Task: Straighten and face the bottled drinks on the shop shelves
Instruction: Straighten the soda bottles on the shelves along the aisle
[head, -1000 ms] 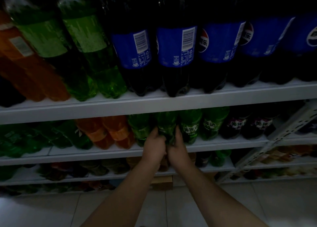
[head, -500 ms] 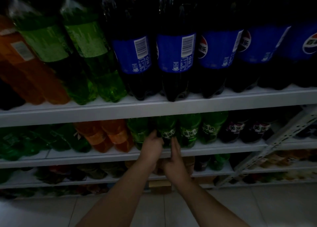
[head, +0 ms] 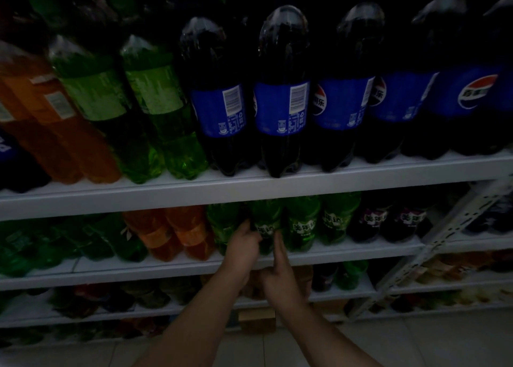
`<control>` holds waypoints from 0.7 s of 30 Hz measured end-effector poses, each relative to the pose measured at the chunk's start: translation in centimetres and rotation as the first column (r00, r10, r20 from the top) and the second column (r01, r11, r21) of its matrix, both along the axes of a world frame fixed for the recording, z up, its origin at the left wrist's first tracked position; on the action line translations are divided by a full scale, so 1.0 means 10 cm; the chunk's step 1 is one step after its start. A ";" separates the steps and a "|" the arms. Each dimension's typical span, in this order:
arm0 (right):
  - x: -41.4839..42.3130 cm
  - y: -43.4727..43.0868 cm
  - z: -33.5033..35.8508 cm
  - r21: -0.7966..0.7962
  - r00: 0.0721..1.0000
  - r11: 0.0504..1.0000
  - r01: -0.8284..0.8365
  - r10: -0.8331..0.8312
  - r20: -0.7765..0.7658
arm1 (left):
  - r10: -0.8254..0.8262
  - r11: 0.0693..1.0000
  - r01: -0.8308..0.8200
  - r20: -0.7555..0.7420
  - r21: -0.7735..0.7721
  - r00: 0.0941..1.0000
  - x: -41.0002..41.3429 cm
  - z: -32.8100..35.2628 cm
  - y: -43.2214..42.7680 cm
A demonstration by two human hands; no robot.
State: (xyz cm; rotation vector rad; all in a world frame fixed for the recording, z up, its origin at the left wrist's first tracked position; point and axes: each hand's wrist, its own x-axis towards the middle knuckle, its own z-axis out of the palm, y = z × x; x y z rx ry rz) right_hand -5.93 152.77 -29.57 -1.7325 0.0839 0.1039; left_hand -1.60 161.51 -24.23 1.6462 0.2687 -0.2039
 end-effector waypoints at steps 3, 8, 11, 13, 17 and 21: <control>0.01 -0.05 0.08 0.035 1.000 0.999 0.024 -0.023 -0.014 | -0.035 0.999 0.035 0.000 0.029 0.999 -0.06 0.05 0.01; -0.09 -0.46 0.59 -0.126 0.977 0.975 0.186 -0.169 0.132 | -0.180 0.920 0.139 0.079 0.366 0.980 -0.28 0.23 0.17; -0.10 -0.86 1.41 -0.175 0.844 0.909 0.379 -0.261 0.470 | -0.191 0.910 0.071 0.261 0.409 0.946 -0.35 0.71 0.33; -0.08 -1.07 2.08 -0.132 0.705 0.871 0.473 -0.284 0.650 | -0.145 0.891 -0.105 0.496 0.442 0.856 -0.38 1.23 0.41; 0.14 -1.22 3.13 -0.168 0.523 0.793 0.586 -0.212 0.825 | -0.073 0.834 -0.446 0.867 0.324 0.493 -0.35 2.22 0.42; 0.36 -1.10 3.59 -0.278 0.498 0.689 0.670 -0.139 0.856 | -0.131 0.777 -0.532 0.913 0.337 0.387 -0.22 2.73 0.14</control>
